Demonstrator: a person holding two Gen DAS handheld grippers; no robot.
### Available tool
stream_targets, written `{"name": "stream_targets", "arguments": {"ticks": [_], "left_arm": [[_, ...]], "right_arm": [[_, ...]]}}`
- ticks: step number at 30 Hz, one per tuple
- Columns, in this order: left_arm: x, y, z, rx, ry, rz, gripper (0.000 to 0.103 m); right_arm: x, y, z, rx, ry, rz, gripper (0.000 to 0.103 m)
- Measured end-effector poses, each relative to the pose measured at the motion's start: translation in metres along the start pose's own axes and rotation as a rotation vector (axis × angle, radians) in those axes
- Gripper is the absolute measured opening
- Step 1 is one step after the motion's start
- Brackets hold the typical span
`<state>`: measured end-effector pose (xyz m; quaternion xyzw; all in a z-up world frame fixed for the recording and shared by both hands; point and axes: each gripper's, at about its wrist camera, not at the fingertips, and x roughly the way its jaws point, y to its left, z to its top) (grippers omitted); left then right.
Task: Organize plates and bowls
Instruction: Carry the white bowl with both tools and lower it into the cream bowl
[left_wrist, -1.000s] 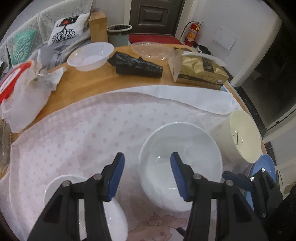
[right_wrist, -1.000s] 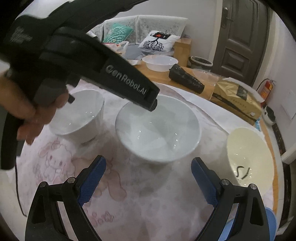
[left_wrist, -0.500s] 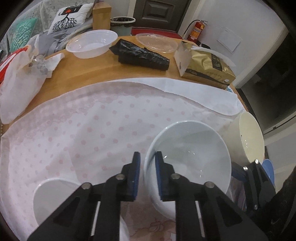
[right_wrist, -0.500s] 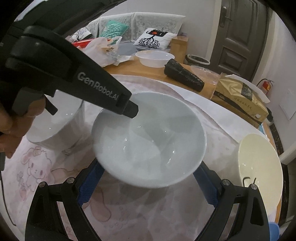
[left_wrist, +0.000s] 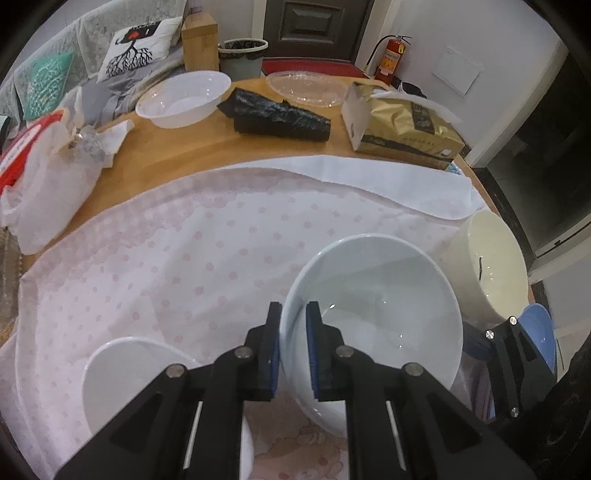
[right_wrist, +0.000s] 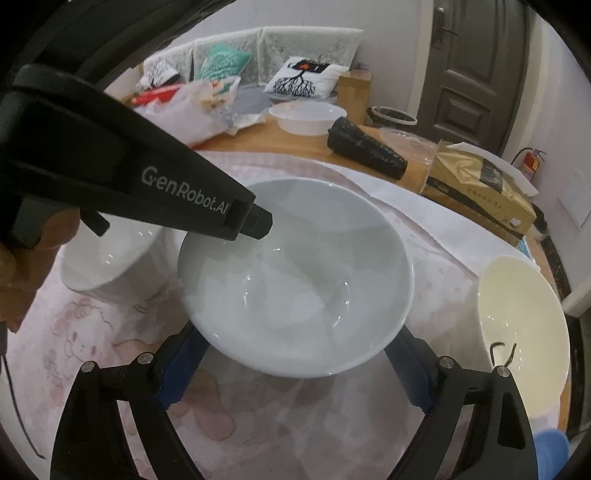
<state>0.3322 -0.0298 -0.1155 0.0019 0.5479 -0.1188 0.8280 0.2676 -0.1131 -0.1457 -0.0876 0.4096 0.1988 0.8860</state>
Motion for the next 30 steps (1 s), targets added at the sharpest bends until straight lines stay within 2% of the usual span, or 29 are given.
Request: {"name": "stream_targets", "arguments": {"ticks": [9,15,22,30], "left_arm": [[-0.044,-0.036,0.004,0.055,-0.064,0.026,0.009],[-0.06,-0.065,0.011,0.074,-0.09,0.012,0.009],[-0.061,-0.101,0.022,0.103,-0.1,-0.006,0.009],[-0.048,-0.129,0.034,0.111,-0.092,-0.032,0.009]], "right_arm": [[-0.037,-0.012,0.006,0.019,-0.039,-0.006,0.089],[-0.065,-0.032,0.007,0.04,-0.067,-0.023,0.089],[-0.084,-0.061,0.002,0.065,-0.082,-0.059,0.089],[-0.088,-0.094,-0.006,0.073,-0.054,-0.092,0.089]]}}
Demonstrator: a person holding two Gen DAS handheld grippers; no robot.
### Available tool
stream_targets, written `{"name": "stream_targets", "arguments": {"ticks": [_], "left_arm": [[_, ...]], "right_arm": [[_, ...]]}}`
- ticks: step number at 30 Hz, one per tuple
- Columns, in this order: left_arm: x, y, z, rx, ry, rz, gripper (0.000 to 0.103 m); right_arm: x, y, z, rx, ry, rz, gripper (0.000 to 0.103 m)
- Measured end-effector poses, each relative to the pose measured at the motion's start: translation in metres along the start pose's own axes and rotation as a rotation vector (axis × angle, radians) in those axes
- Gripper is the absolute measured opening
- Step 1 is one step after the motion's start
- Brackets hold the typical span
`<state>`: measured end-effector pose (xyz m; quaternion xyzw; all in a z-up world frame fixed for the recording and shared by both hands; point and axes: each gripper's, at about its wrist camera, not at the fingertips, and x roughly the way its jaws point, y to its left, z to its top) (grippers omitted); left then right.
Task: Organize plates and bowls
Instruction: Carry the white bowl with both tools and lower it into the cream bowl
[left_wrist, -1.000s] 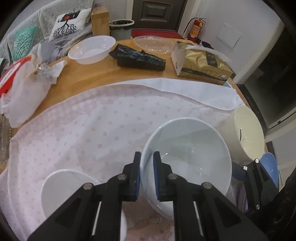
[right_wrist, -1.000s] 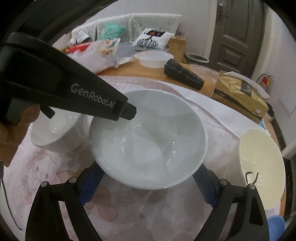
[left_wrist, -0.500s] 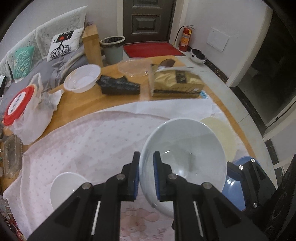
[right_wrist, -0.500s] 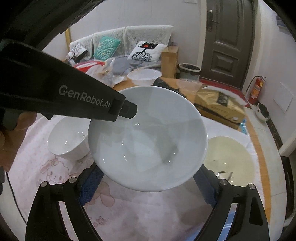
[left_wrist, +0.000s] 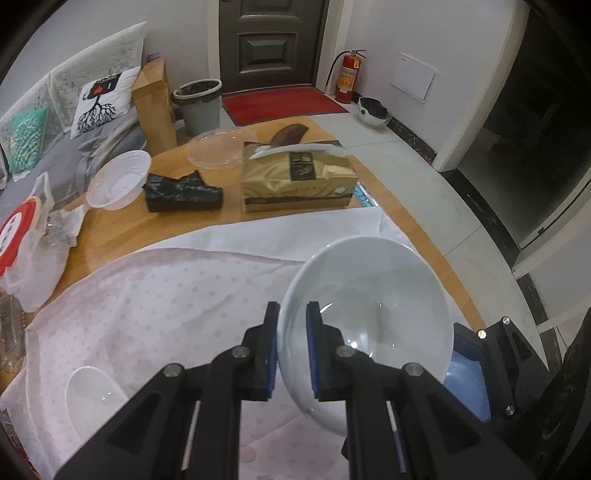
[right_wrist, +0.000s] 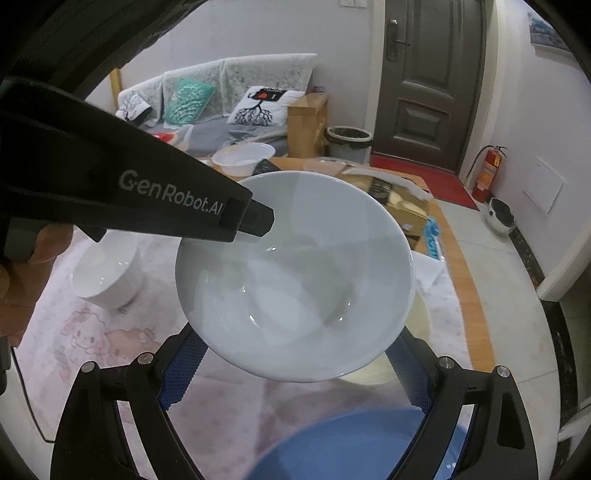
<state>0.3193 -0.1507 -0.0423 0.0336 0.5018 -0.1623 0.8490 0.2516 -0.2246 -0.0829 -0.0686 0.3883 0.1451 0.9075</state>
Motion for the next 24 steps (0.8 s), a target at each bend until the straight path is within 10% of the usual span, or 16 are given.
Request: {"name": "stream_targets", "arguments": {"ticks": [24], "left_arm": [[0.074,-0.017,0.015,-0.005,0.065,-0.014,0.011]], "right_arm": [[0.033,-0.034,-0.001,-0.022,0.112,-0.063,0.089]]}}
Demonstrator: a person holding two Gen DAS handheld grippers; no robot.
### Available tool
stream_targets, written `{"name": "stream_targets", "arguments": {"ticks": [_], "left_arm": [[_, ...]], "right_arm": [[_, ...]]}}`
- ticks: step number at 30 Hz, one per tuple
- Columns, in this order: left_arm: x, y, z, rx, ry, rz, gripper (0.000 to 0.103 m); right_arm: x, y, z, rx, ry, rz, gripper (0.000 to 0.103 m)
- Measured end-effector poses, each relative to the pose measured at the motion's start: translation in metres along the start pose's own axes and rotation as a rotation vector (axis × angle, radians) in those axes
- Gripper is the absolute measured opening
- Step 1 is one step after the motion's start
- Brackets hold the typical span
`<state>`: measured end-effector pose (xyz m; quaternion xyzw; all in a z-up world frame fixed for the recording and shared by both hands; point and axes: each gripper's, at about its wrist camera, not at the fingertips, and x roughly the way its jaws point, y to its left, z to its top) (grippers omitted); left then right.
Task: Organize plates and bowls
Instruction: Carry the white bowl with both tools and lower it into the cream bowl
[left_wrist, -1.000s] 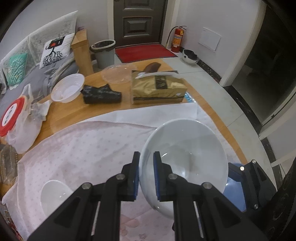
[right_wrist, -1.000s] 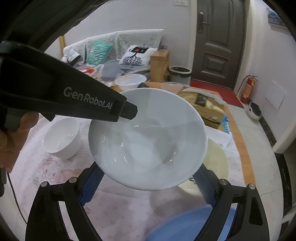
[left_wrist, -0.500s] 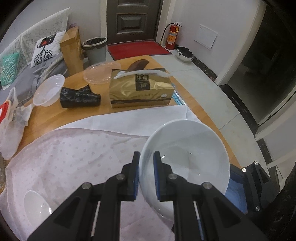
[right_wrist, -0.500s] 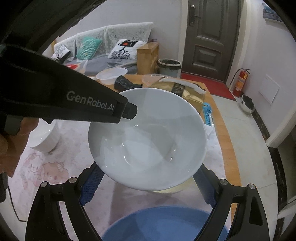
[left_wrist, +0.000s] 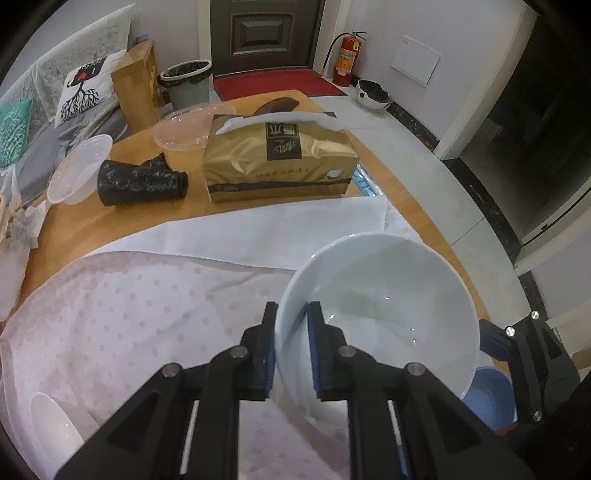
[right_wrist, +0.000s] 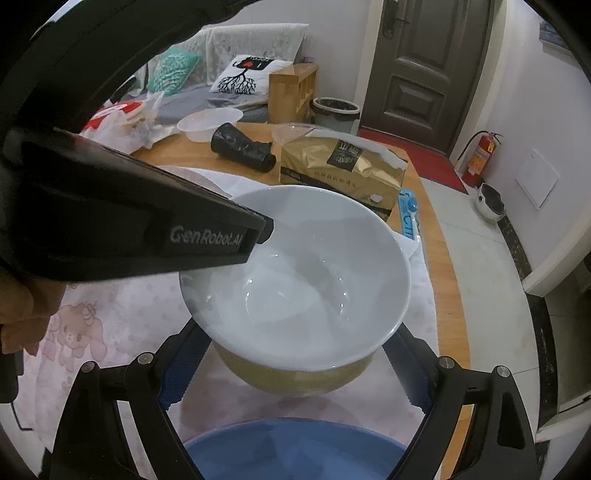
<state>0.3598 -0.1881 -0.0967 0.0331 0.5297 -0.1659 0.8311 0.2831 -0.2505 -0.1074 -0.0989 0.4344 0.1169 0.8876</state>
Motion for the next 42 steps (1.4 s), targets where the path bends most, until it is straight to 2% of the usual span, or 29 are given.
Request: {"name": "stream_targets", "arguments": {"ticks": [27,42], "left_arm": [[0.015,-0.009,-0.006,0.05,0.028,0.046,0.014],[0.018,-0.012,-0.011,0.067,0.039,0.052,0.015]], "right_arm": [[0.002,-0.001,-0.003,0.01,0.063,0.029,0.089],[0.002,-0.002,-0.007,0.004,0.072,0.011,0.09]]}}
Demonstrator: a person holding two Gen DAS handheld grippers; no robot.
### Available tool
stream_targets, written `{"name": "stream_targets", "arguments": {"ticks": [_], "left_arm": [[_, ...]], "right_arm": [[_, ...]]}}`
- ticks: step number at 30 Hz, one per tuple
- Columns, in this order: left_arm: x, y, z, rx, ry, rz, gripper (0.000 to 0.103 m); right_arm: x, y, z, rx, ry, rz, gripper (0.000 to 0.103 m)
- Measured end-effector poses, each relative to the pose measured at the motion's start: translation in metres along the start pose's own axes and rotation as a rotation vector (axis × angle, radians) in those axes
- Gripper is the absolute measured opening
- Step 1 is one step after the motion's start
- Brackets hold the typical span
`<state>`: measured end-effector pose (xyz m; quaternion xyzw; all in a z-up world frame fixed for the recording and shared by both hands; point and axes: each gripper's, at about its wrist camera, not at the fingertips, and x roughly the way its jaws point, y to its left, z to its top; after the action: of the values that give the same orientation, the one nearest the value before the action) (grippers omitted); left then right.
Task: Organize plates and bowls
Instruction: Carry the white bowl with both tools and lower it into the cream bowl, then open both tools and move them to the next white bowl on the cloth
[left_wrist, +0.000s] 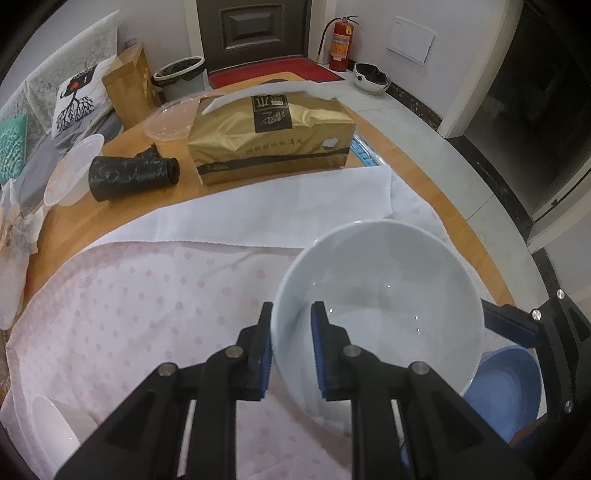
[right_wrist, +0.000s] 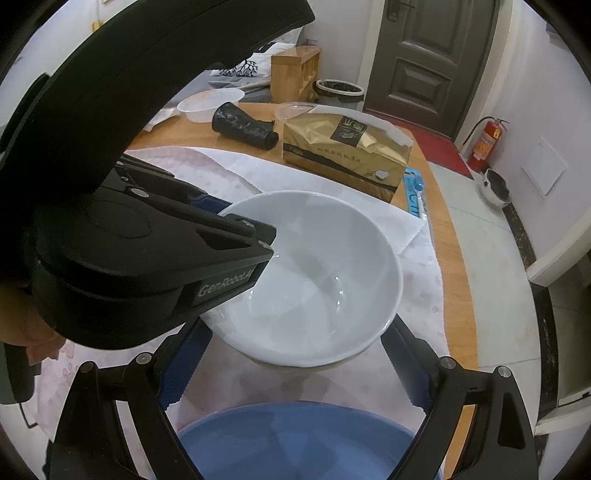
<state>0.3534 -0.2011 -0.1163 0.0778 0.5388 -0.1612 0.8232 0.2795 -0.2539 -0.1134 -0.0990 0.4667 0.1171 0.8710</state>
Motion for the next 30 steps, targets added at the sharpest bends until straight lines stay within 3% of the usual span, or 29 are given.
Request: {"name": "stream_targets", "arguments": {"ticks": [8,16,23,30], "left_arm": [[-0.02,0.008,-0.004,-0.02,-0.027,-0.017,0.015],[-0.072,0.048,-0.018,-0.066,-0.095,0.004,0.015],[-0.112,0.113,-0.051,-0.137,-0.129,0.063,0.015],[-0.13,0.181,-0.095,-0.224,-0.127,0.102,0.015]], "right_arm": [[-0.003,0.005,-0.002,-0.032,0.004,-0.042,0.09],[-0.031,0.029,0.007,-0.092,-0.043,-0.045,0.089],[-0.046,0.08,0.018,-0.152,-0.085,0.043,0.09],[-0.035,0.147,0.026,-0.245,-0.091,0.143,0.09]]}}
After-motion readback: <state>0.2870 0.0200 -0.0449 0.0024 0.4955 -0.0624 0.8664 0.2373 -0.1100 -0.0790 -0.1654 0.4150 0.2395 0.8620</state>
